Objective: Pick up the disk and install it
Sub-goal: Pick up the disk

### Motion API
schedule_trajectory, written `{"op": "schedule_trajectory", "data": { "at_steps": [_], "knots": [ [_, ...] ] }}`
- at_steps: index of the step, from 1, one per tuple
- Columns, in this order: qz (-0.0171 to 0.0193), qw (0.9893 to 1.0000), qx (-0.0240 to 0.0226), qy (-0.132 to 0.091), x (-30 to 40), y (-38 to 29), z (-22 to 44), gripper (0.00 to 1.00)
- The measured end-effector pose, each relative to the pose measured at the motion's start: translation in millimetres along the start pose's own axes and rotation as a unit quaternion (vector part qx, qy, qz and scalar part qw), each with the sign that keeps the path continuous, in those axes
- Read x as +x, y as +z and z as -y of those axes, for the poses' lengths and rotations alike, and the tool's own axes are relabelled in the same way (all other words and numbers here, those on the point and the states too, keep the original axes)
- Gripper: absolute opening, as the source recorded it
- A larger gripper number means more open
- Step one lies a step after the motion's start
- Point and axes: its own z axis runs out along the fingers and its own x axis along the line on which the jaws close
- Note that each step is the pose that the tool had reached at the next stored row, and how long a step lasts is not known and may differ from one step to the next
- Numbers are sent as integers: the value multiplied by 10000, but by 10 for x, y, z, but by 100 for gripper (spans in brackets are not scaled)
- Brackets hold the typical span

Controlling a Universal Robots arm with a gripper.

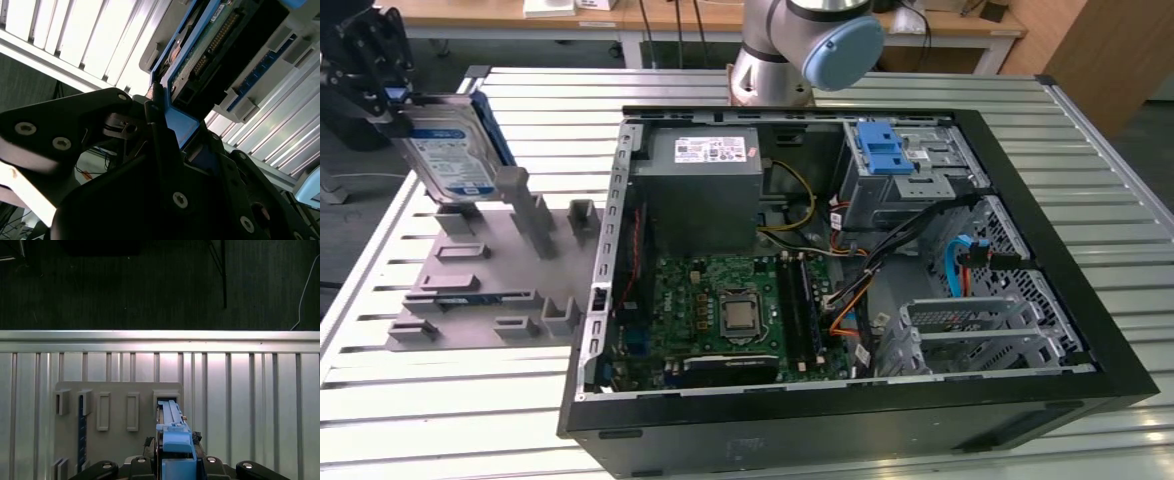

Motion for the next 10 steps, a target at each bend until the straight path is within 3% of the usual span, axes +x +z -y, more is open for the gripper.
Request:
{"op": "schedule_trajectory", "data": {
  "at_steps": [10],
  "knots": [
    [0, 10000, 0, -1, -1, -43, -1, 36]
  ]
}}
